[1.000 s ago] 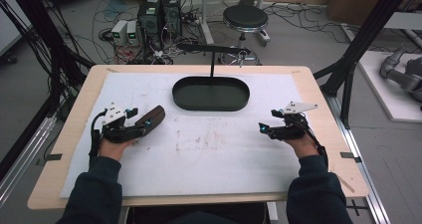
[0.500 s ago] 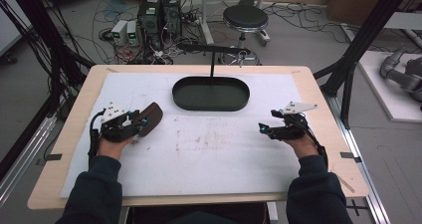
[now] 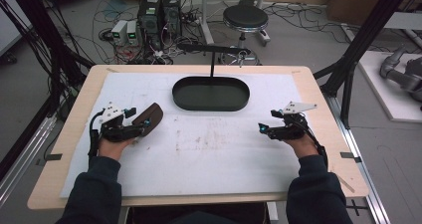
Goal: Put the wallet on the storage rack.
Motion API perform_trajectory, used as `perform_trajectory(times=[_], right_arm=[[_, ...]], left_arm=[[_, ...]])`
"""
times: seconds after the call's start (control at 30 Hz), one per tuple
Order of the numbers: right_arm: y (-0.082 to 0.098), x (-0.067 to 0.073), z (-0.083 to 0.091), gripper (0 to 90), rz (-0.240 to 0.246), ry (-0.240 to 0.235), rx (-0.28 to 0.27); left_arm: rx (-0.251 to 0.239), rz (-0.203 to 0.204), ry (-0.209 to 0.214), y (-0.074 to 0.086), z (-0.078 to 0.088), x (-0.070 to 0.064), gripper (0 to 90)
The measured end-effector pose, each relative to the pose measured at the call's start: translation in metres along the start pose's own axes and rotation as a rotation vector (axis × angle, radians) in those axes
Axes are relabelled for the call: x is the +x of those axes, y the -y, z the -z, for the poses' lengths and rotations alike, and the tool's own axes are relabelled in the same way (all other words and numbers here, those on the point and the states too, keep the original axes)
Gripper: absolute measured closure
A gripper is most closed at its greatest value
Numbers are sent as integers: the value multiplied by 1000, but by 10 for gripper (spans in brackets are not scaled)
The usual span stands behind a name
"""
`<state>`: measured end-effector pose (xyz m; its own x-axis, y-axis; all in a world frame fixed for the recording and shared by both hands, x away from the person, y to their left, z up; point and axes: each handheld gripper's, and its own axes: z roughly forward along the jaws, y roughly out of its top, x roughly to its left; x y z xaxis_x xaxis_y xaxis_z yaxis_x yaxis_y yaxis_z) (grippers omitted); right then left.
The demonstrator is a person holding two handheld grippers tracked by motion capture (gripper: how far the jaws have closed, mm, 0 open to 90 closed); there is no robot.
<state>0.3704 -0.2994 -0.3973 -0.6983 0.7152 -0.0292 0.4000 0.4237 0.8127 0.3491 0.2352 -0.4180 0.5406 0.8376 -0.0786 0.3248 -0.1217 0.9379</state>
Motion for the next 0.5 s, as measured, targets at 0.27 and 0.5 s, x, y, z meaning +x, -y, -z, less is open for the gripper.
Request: perform_trajectory(times=[0.27,0.5], right_arm=[[0,0,-1,244,5,-1,2],[0,0,-1,244,1,-3,6]], left_arm=[[70,-34,-29,4,-8,-4,214],[132,-37,-35,7,-10,1,607]])
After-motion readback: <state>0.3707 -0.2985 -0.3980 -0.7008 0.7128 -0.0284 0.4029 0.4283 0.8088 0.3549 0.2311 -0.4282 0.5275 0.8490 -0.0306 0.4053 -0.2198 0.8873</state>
